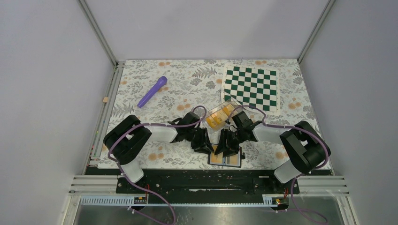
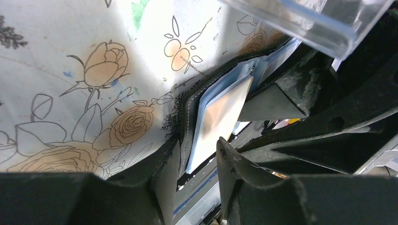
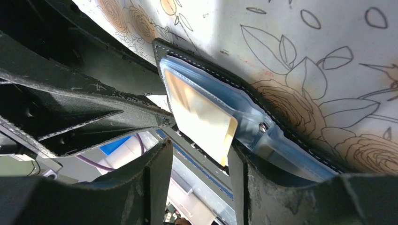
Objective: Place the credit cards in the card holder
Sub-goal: Insert the credit card into the card holder, then close the card holder at the center of the board.
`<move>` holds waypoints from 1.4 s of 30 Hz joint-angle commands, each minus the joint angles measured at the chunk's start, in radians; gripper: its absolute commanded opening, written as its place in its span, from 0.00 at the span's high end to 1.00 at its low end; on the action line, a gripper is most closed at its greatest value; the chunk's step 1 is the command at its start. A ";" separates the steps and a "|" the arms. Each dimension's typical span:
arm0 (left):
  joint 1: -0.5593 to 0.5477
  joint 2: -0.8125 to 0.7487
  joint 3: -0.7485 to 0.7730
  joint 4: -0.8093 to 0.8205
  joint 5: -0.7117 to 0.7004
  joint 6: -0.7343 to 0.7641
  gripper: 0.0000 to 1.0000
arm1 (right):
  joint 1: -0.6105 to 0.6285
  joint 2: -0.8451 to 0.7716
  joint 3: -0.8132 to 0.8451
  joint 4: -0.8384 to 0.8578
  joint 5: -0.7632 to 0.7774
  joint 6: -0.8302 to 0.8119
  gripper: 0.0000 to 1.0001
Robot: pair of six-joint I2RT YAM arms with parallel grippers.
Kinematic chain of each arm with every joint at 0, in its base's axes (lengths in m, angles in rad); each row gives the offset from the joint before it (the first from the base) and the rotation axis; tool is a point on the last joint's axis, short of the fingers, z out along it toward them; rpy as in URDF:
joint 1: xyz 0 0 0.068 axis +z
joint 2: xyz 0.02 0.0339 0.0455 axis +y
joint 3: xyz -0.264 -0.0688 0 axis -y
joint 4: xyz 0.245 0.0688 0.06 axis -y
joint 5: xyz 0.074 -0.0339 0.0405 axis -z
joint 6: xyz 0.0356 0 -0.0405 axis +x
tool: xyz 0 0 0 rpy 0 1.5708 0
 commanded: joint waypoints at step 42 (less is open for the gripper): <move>-0.106 -0.142 0.403 -0.867 -0.505 0.175 1.00 | 0.022 -0.083 0.164 -0.335 0.356 -0.271 0.35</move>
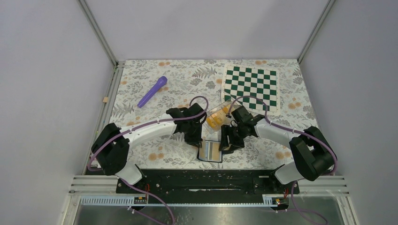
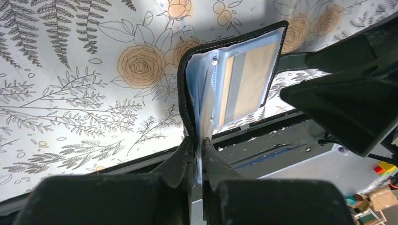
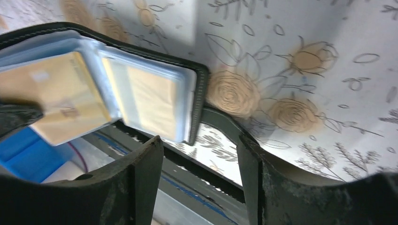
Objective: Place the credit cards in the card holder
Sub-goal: Close the card holder at the center of the board.
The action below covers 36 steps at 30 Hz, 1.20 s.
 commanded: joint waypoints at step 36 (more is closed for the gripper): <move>-0.105 0.205 0.260 -0.118 -0.004 -0.031 0.71 | 0.021 0.006 -0.042 0.027 -0.048 -0.007 1.00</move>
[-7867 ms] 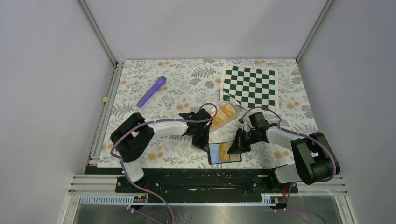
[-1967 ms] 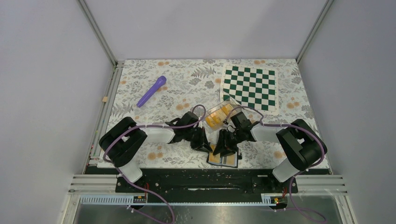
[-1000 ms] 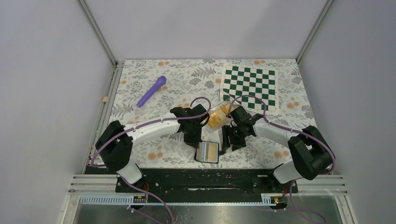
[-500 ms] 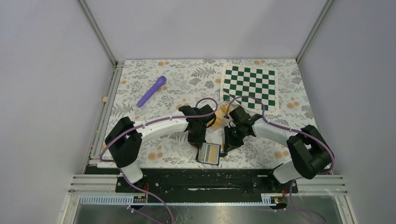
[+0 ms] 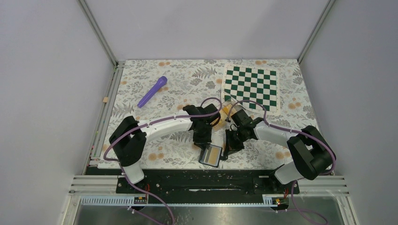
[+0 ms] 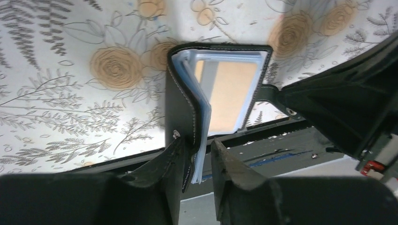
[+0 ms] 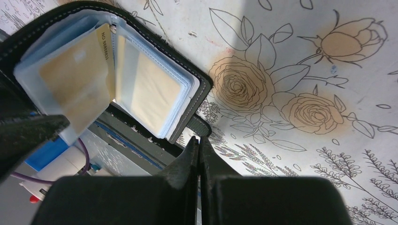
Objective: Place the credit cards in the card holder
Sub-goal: Close the card holder at the center of the board.
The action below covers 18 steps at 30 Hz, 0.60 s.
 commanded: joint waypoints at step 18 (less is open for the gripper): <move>-0.030 0.060 -0.153 0.469 0.387 -0.085 0.58 | 0.008 -0.037 0.016 -0.022 0.020 0.009 1.00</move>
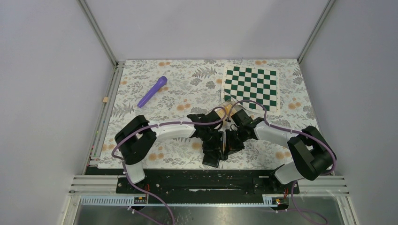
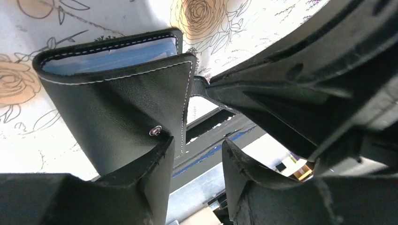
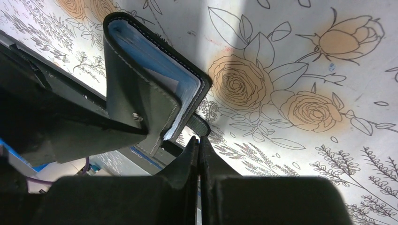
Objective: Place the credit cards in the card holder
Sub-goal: Close the card holder at the center of the board.
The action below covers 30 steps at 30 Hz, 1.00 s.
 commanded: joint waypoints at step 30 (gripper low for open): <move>0.076 -0.194 -0.131 0.177 0.022 0.034 0.60 | 0.008 -0.037 0.040 -0.006 -0.023 0.020 1.00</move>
